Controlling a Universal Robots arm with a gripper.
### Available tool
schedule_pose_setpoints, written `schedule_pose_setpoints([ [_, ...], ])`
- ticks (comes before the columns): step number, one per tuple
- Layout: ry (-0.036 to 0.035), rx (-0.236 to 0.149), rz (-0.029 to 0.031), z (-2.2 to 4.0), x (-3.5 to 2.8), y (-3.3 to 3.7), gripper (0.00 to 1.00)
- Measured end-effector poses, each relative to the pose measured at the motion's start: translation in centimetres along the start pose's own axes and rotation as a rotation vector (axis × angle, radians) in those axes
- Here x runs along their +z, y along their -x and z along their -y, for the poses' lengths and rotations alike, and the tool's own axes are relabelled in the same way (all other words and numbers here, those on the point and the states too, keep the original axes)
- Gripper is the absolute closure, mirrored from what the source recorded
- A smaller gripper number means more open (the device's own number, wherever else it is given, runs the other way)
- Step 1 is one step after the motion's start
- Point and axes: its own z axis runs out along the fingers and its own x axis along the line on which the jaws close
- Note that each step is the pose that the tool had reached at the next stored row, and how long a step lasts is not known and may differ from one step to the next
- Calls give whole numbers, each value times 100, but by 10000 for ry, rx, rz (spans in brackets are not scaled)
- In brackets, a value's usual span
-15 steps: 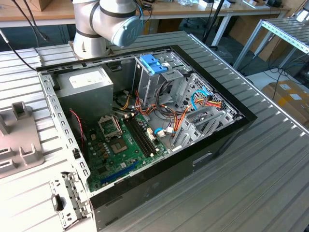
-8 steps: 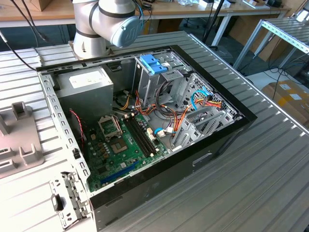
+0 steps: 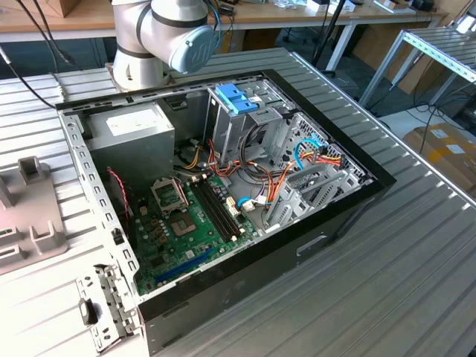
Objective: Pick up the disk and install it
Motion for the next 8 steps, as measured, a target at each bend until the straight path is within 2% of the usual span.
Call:
schedule_pose_setpoints([
  [1, -17, -1, -2, 0, 0, 0, 58],
  [2, -169, -1, -10, 0, 2, 1, 58],
  [3, -211, -4, -12, 1, 2, 0, 58],
  [8, -221, -5, -12, 0, 2, 0, 58],
])
